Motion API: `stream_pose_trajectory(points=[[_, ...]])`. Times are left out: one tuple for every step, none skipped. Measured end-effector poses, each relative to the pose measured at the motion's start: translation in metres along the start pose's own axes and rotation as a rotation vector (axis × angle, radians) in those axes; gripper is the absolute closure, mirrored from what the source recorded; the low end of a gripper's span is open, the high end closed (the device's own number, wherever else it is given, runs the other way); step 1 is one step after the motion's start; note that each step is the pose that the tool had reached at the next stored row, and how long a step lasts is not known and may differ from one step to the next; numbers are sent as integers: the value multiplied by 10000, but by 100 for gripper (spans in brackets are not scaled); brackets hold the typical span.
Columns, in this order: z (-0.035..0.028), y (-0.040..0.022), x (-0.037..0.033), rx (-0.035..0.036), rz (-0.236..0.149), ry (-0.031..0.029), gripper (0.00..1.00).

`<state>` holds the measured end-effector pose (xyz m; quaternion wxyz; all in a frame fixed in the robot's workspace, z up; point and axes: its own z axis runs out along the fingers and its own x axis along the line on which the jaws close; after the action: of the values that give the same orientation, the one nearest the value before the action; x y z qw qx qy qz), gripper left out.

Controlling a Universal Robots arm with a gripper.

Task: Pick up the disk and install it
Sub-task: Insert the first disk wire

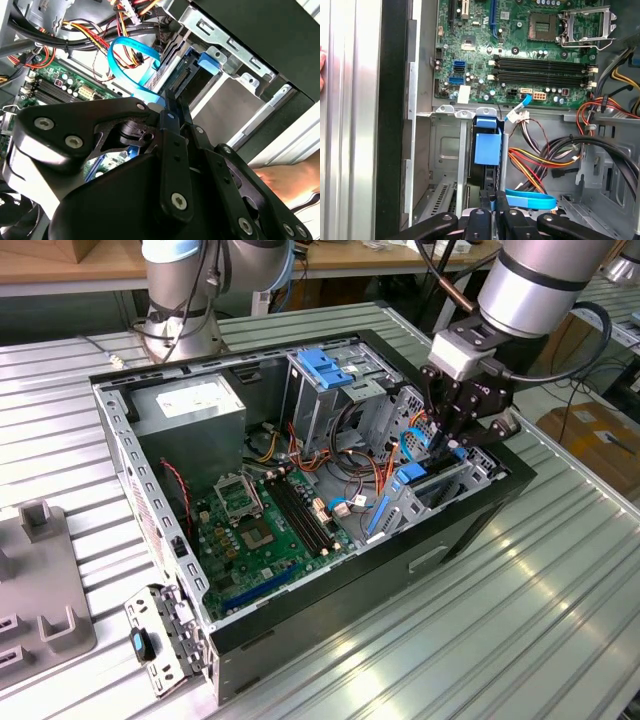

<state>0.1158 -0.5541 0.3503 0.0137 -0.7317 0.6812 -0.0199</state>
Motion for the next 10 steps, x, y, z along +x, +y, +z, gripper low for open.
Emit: stream_pose_trajectory(points=[[1,4,0,18,-26,-23,84],[3,4,-1,33,-72,-85,84],[3,5,-1,43,-128,-128,84],[4,5,-1,47,-158,-140,84],[5,5,-1,52,-174,-142,84],[7,5,1,64,-196,-142,84],[9,6,1,77,-210,-142,84],[10,5,1,93,-229,-140,84],[11,5,2,99,-234,-140,84],[12,6,2,105,-241,-140,84]])
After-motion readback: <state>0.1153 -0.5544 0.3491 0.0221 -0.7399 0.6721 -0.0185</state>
